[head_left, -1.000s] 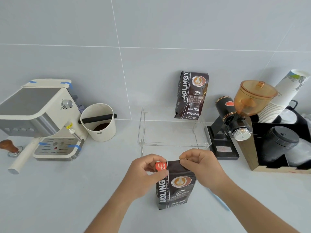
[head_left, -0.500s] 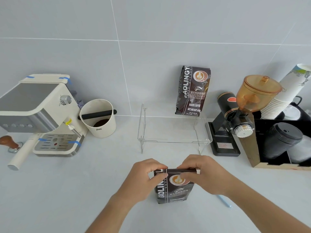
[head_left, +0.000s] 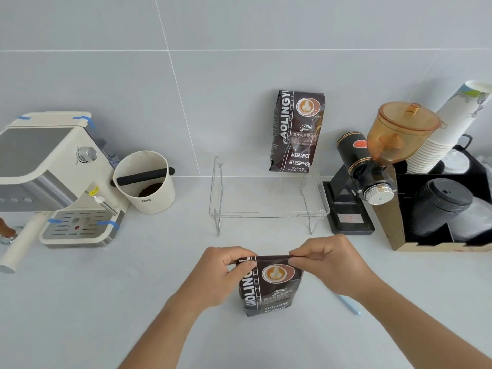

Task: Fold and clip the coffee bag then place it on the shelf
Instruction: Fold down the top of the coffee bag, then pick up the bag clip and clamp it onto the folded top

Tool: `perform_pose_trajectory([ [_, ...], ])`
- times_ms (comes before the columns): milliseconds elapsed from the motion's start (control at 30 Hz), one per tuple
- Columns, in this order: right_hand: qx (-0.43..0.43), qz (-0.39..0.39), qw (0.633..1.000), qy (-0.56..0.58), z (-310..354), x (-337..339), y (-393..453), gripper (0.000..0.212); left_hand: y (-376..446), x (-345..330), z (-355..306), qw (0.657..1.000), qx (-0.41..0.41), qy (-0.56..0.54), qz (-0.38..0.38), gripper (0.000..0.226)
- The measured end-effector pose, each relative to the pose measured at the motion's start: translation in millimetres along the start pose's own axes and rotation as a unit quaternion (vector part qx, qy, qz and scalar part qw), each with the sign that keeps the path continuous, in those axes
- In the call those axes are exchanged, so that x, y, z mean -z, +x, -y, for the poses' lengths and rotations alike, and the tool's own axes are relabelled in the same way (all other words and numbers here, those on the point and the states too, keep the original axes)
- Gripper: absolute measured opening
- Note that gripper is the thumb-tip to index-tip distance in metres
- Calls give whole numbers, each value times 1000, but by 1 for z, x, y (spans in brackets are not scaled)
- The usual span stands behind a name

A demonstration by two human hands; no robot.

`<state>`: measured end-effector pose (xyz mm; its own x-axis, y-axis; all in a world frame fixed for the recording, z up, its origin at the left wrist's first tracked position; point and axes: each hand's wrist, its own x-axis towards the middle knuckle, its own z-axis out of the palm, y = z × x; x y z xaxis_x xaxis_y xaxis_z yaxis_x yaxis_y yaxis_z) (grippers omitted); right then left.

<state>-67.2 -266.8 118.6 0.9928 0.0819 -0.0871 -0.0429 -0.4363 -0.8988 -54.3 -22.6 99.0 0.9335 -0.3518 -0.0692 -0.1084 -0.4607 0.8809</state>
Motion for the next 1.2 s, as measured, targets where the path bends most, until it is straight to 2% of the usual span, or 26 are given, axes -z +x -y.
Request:
perform_pose_trajectory([
  [100, -43, 27, 997, 56, -2, 12, -2, 14, -1, -2, 2, 1000, -17, -4, -12, 17],
  [167, -66, -10, 996, 58, -9, 25, -4, 14, -2, -2, 3, 1000, -14, -16, -22, 20],
  [300, -133, -114, 984, -45, -55, 56, -9, 11, -4, -4, 5, 999, -8, -33, -29, 26],
  [367, -162, -136, 972, -101, -84, 64, -14, 13, -6, -7, 5, 998, -4, -48, -39, 28],
  [433, -195, -129, 960, -156, -110, 66, -21, 17, -8, -11, 6, 996, -2, -67, -53, 27],
  [533, -209, -97, 941, -246, -144, 68, -28, 25, -11, -17, 7, 992, 3, -107, -71, 11],
  [633, -231, -52, 917, -320, -164, 68, -32, 33, -15, -21, 9, 987, 18, -139, -80, 13],
  [800, -247, -15, 897, -365, -178, 60, -29, 32, -15, -24, 12, 985, 28, -147, -83, 15],
  [1200, -238, -10, 885, -401, -181, 52, -28, 19, -13, -26, 12, 984, 30, -155, -87, 20],
])
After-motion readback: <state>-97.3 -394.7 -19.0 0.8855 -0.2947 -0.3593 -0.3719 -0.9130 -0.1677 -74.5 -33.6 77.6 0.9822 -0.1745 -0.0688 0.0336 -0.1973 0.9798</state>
